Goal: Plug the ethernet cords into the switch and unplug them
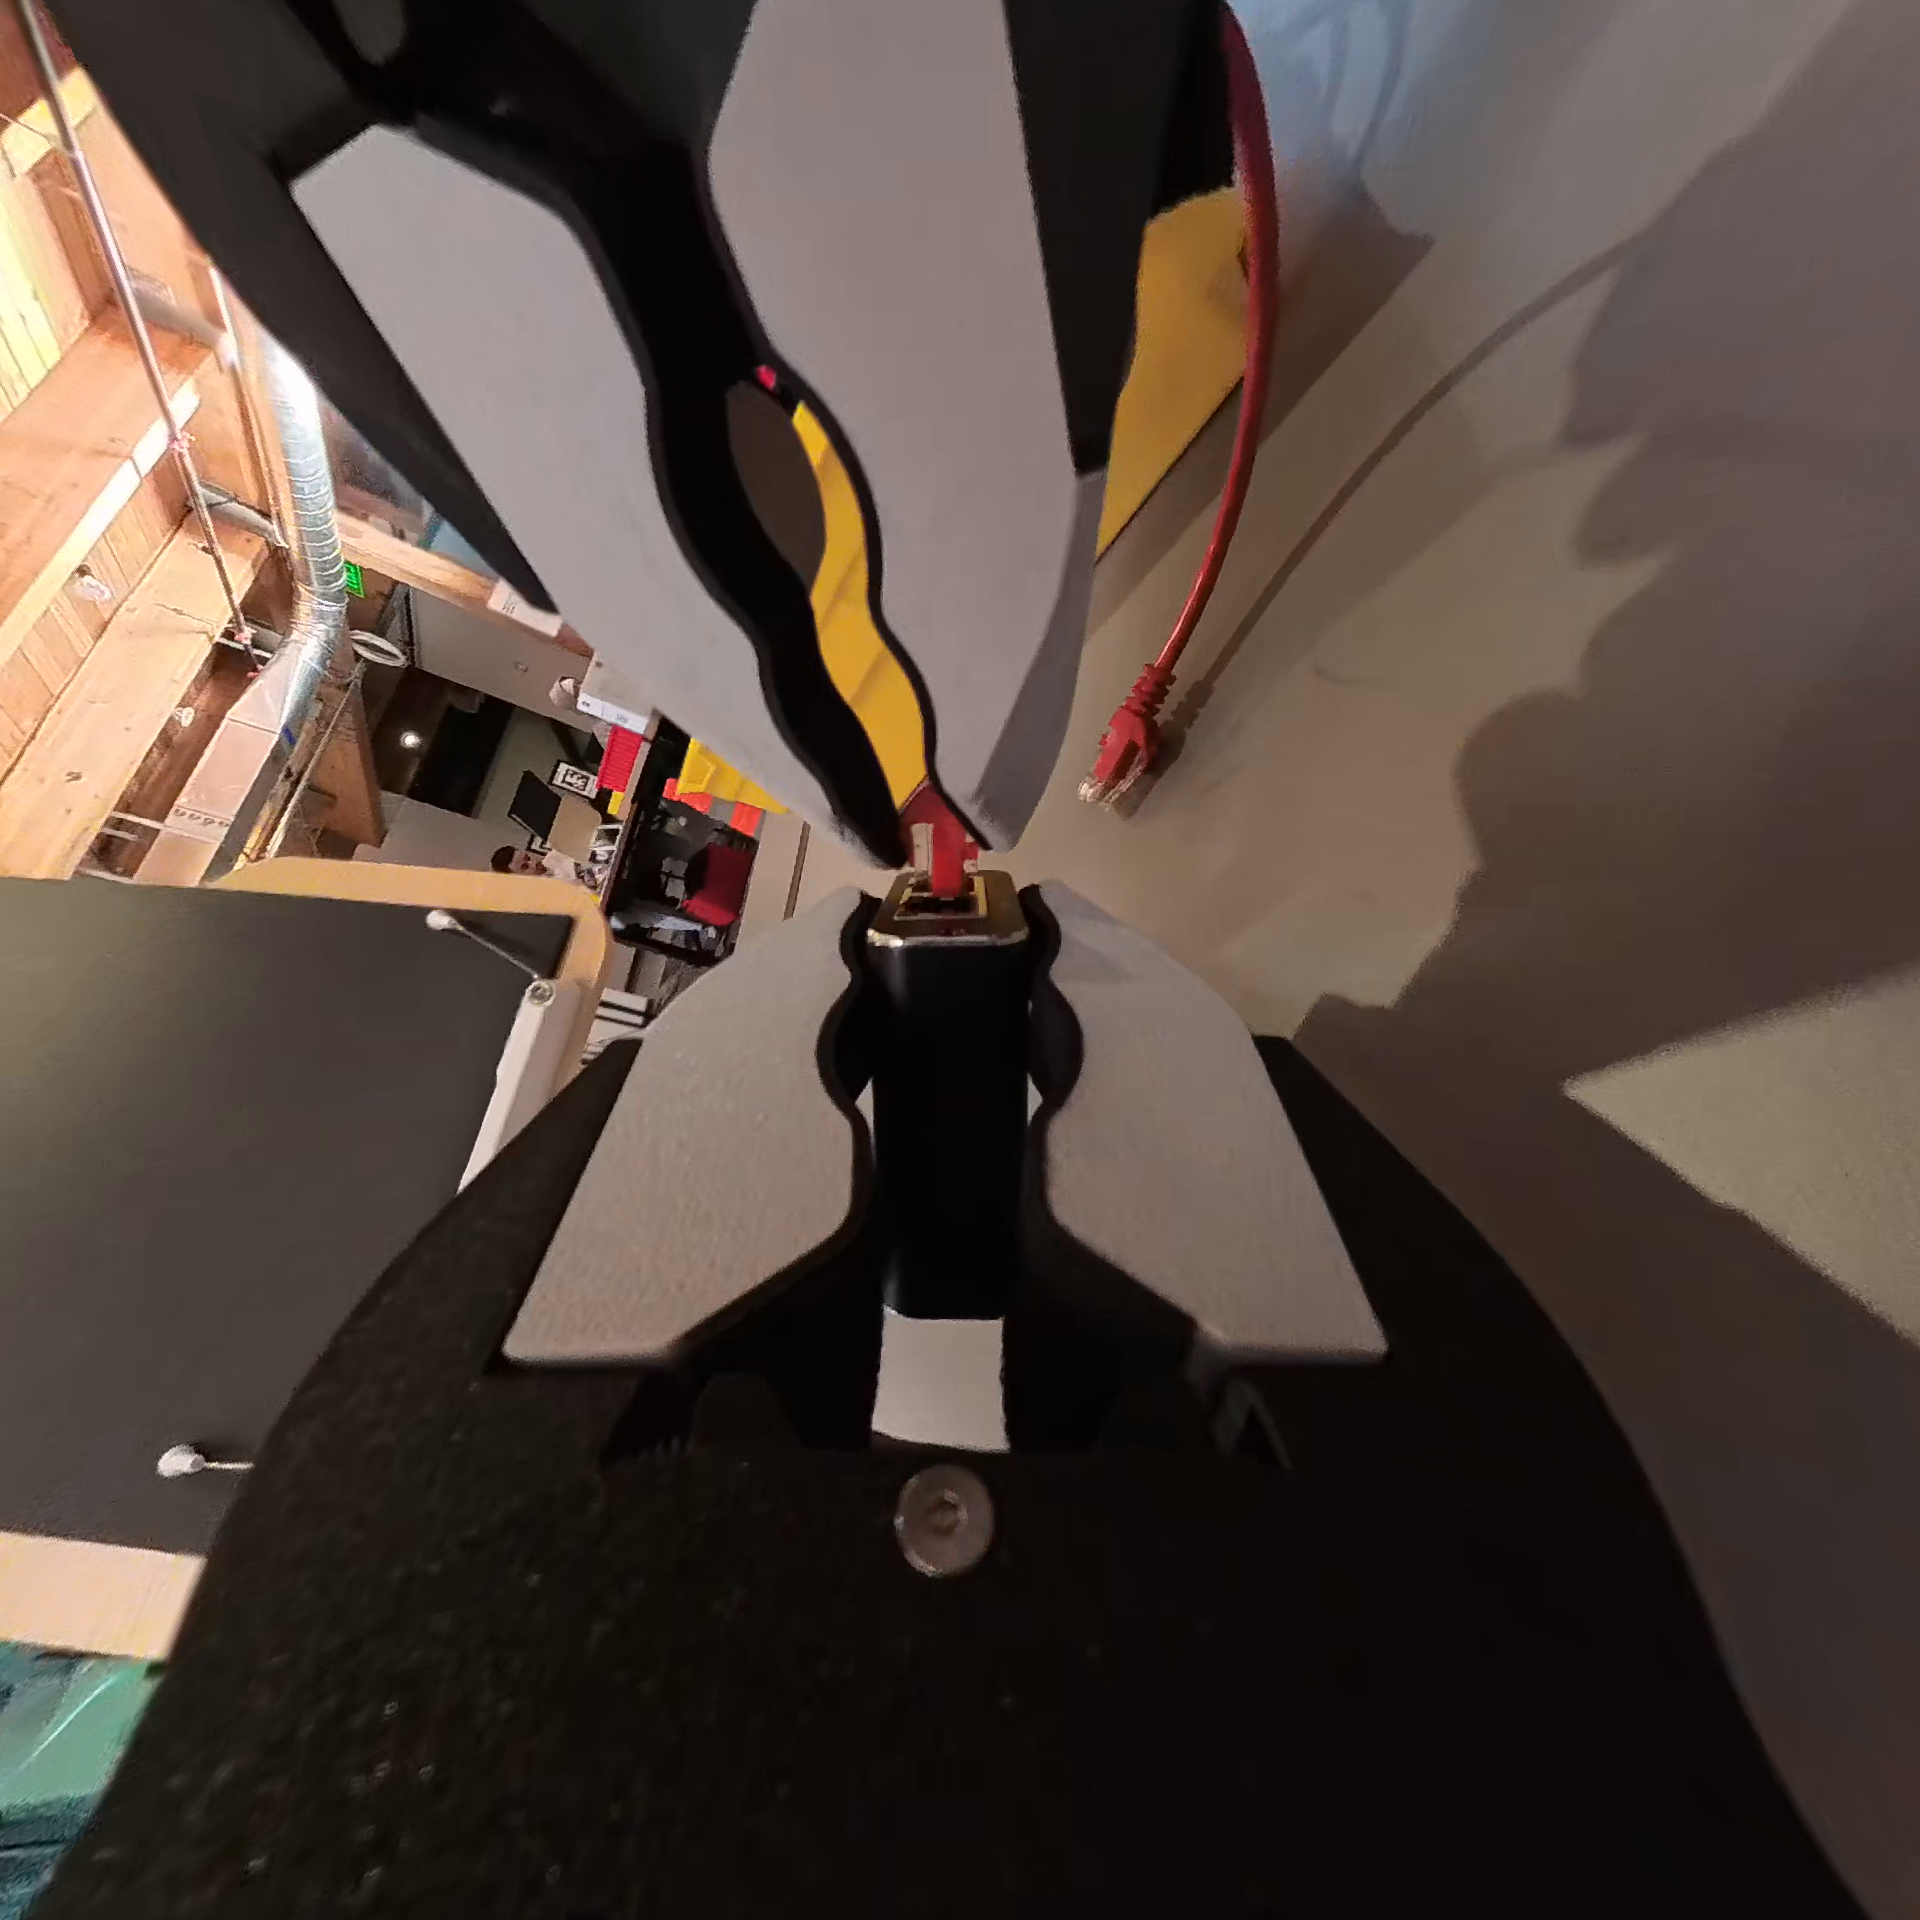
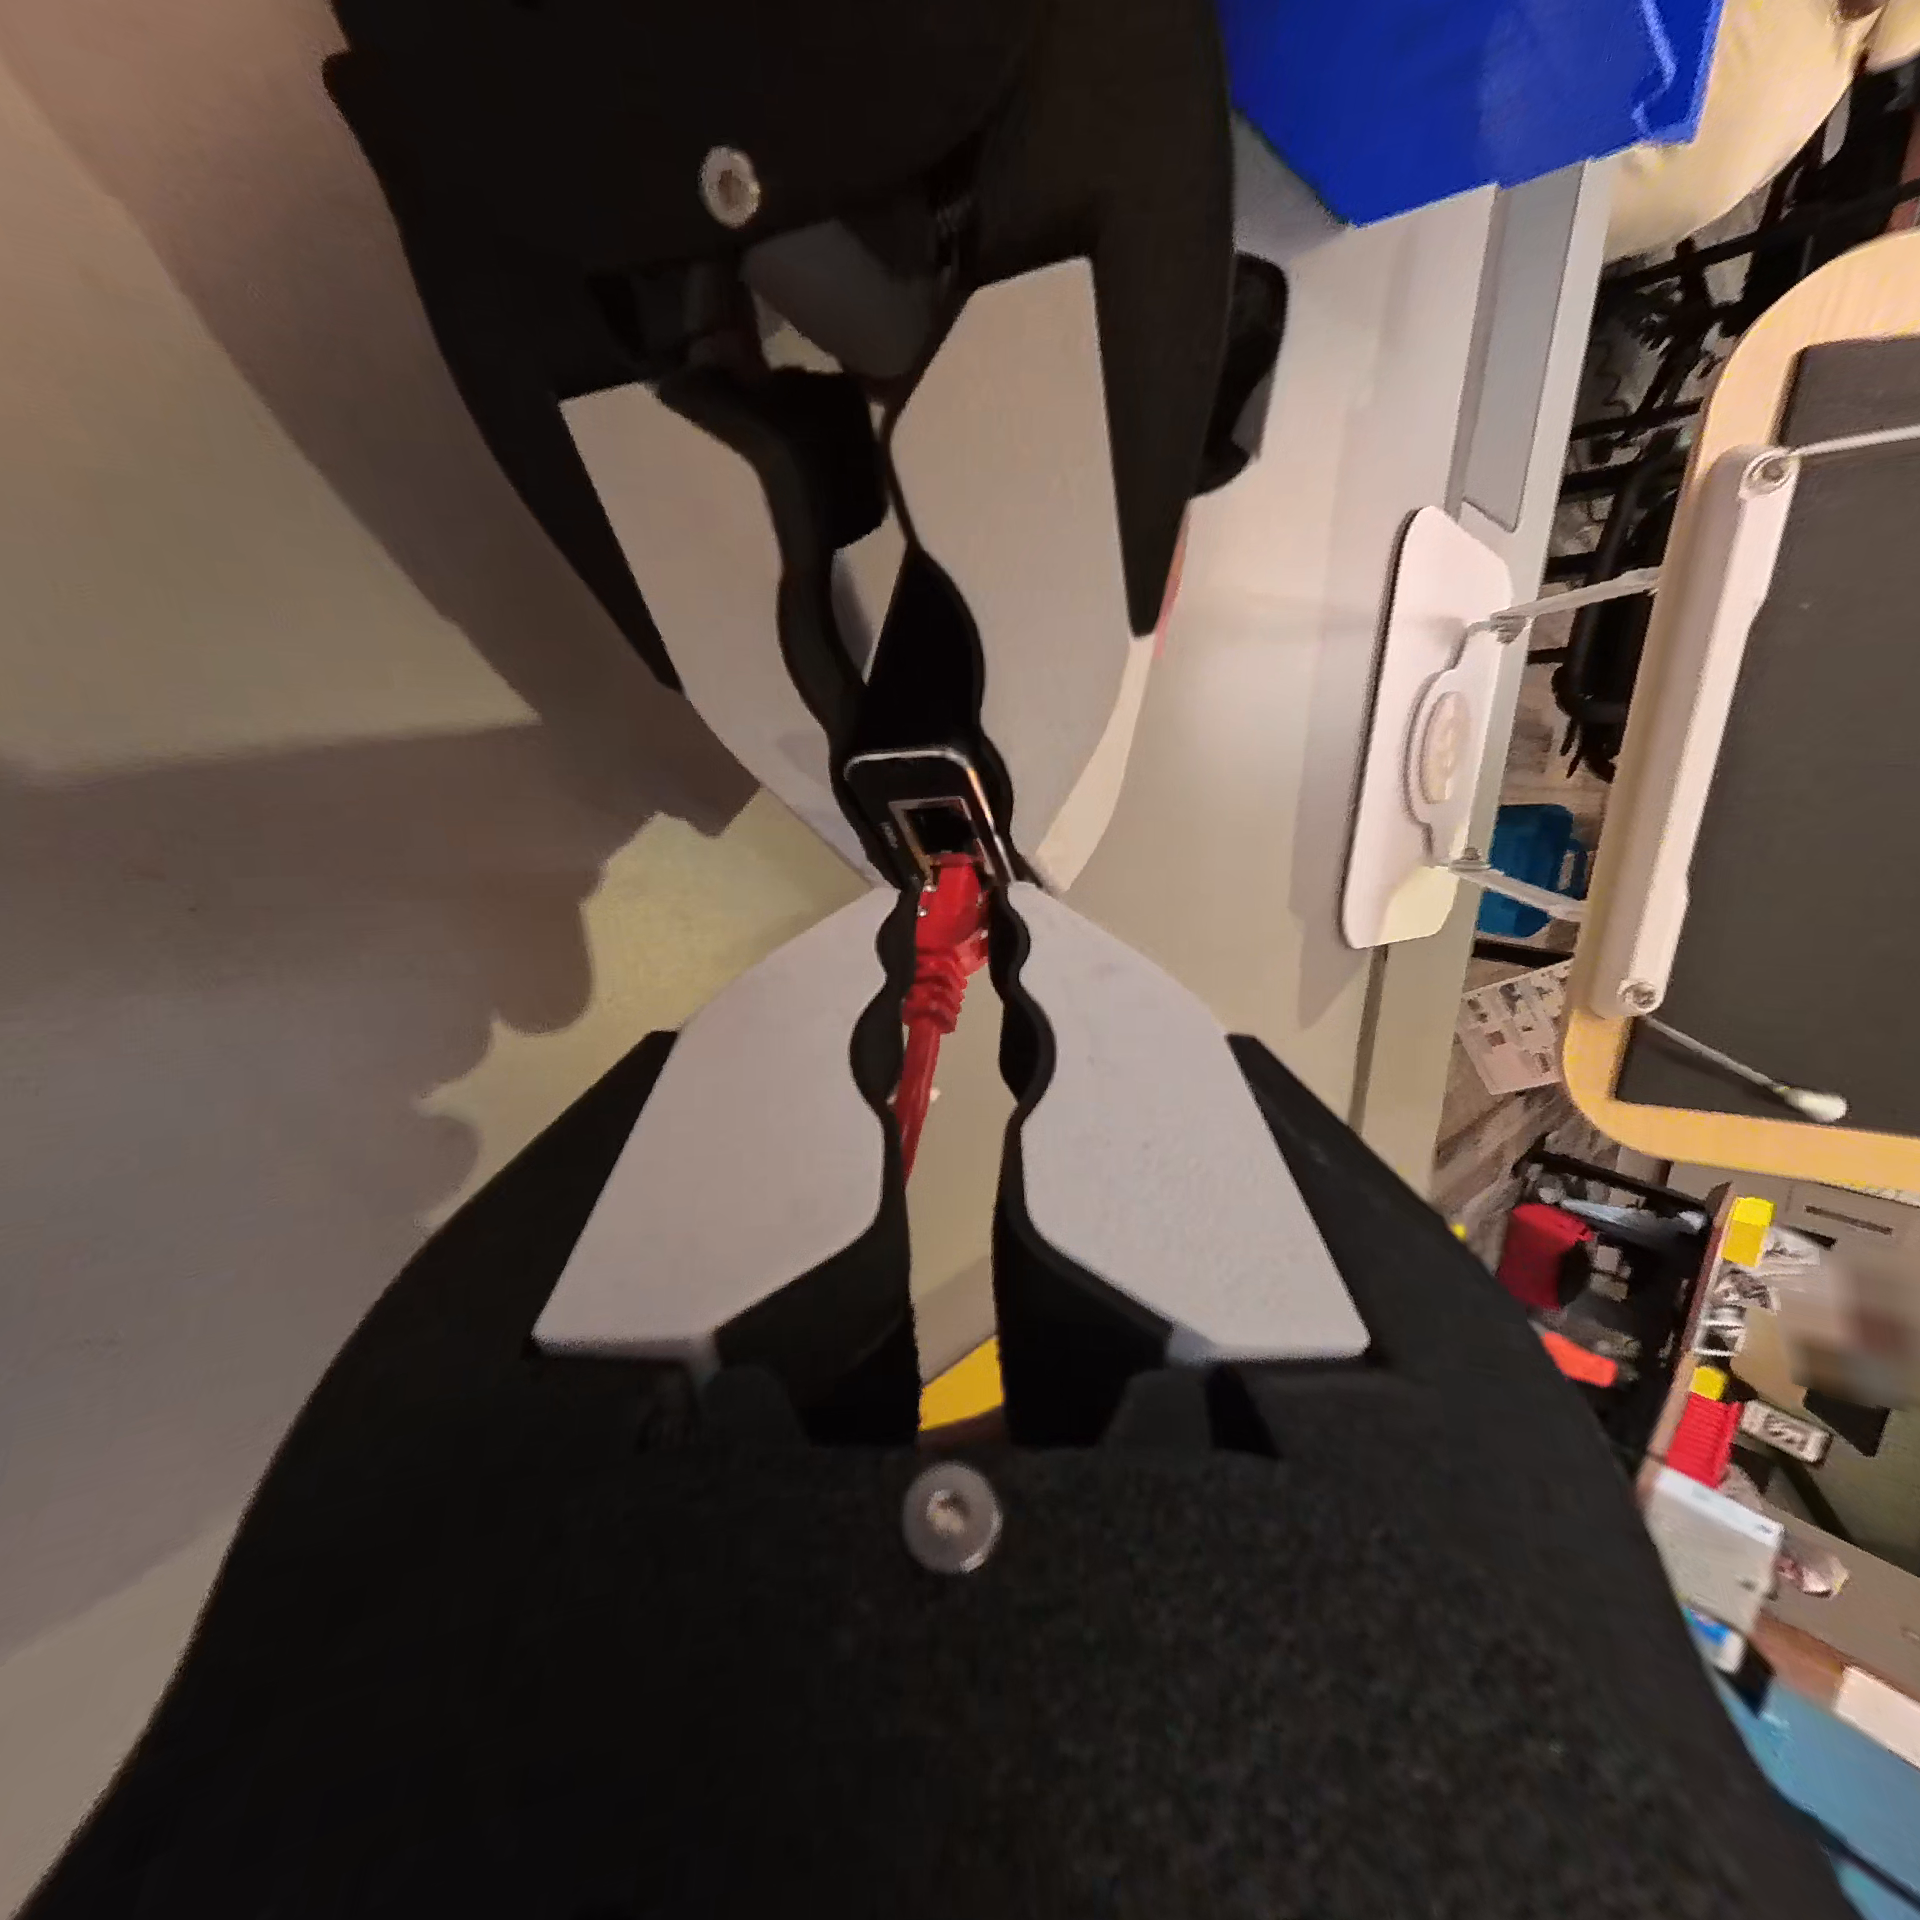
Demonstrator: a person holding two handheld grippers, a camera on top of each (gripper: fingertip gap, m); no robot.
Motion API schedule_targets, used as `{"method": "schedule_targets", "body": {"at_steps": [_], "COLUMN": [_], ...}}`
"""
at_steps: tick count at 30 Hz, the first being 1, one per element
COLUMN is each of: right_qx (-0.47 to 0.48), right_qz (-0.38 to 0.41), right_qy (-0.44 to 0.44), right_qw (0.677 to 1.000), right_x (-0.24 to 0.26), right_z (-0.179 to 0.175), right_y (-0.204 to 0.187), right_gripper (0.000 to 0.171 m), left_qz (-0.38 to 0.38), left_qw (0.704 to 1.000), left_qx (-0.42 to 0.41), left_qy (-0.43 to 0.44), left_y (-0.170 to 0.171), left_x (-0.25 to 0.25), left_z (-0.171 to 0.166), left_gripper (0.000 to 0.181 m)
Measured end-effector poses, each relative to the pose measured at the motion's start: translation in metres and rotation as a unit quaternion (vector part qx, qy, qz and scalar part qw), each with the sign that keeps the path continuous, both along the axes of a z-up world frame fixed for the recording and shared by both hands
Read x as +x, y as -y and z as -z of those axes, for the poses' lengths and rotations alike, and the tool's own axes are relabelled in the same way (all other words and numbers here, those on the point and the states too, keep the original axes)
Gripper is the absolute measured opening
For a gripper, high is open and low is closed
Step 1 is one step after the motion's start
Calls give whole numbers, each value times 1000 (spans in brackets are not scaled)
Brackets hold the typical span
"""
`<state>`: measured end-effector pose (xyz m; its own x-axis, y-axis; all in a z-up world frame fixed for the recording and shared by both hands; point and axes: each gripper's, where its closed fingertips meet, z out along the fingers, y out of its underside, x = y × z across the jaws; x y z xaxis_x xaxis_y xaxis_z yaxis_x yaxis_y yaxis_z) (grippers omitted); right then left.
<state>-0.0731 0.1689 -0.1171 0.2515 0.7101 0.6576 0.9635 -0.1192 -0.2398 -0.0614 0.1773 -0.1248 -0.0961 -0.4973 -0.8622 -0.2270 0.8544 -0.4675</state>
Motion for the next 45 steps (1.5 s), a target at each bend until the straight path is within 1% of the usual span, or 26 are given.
{"method": "schedule_targets", "body": {"at_steps": [3,8,12,16,18,20,21,24,28,31,33,35,38,41,42,43,44,45], "right_qx": [10,21,19,17,-2,-18,-43,-74,-66,-75,-57,-48,-72,-83,-101,-133,-169,-200], "right_qz": [6,4,22,46,75,133,153,186,210,242,242,241,237,229,226,229,233,241], "right_qy": [7,10,-14,-70,-136,-222,-261,-326,-338,-372,-375,-359,-388,-393,-420,-464,-514,-562], "right_qw": [1000,1000,999,996,988,966,952,924,915,893,893,900,888,887,873,846,808,765], "right_x": [2,1,2,2,3,9,9,7,5,7,8,11,12,11,8,4,3,3], "right_z": [-1,0,1,-3,-7,-12,-9,-3,8,8,5,4,3,6,6,5,1,-5], "right_y": [-4,-7,-5,-1,3,1,2,0,-6,-6,-4,1,9,9,10,12,14,14], "right_gripper": [10,10,10,12,14,14,12,15,14,13,13,13,13,13,13,14,16,26], "left_qz": [-18,-24,-22,-28,-40,-45,-46,-44,-48,-85,-89,-95,-83,-80,-80,-81,-86,-91], "left_qw": [1000,1000,1000,999,997,997,996,995,993,994,995,993,994,992,989,984,977,973], "left_qx": [9,11,19,43,62,65,69,89,109,72,53,74,71,100,126,160,192,211], "left_qy": [2,-1,-2,3,4,13,19,26,12,-8,-8,-4,-5,-1,6,17,26,32], "left_y": [-5,-7,-6,-7,-11,-14,-14,-10,-10,-22,-25,-22,-15,-14,-14,-15,-17,-19], "left_x": [1,1,1,1,1,0,0,0,1,2,5,7,10,8,7,4,2,1], "left_z": [-2,0,1,0,0,-4,-6,-9,-2,4,5,3,3,4,2,0,-4,-7], "left_gripper": [26,25,25,26,25,25,25,25,26,27,27,27,27,26,26,26,26,26]}}
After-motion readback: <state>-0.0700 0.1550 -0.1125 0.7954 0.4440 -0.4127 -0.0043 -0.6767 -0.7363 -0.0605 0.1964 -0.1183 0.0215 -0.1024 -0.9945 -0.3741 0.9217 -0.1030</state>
